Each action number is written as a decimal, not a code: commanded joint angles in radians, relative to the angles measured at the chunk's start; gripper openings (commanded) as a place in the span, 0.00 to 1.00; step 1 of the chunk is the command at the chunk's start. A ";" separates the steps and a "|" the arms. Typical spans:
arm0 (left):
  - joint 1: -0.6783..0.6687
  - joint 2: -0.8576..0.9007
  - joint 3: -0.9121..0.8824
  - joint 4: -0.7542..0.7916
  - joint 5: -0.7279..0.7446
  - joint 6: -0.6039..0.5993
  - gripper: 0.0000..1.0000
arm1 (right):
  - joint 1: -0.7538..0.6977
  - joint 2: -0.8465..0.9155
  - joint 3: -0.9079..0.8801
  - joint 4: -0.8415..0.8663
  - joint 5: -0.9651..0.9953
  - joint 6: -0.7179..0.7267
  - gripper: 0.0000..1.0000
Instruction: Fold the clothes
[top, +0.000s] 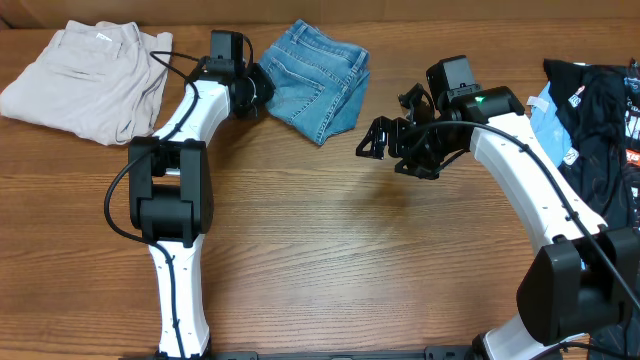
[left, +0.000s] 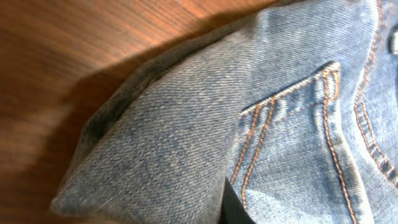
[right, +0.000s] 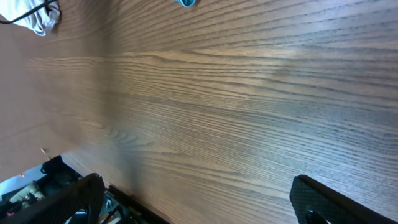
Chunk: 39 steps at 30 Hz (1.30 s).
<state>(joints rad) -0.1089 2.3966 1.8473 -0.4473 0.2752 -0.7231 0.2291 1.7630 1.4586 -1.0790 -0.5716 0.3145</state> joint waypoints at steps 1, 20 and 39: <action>0.010 0.068 -0.031 0.000 -0.049 0.113 0.04 | 0.000 -0.001 0.007 0.000 0.002 0.002 1.00; 0.190 0.056 0.221 -0.222 -0.100 0.542 0.04 | 0.000 -0.001 0.007 -0.008 0.003 0.005 1.00; 0.285 0.056 0.521 -0.341 -0.263 0.618 0.05 | 0.000 -0.001 0.007 -0.004 0.003 0.031 1.00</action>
<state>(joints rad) 0.1528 2.4435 2.3024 -0.7940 0.0727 -0.1230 0.2291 1.7630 1.4586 -1.0851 -0.5716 0.3378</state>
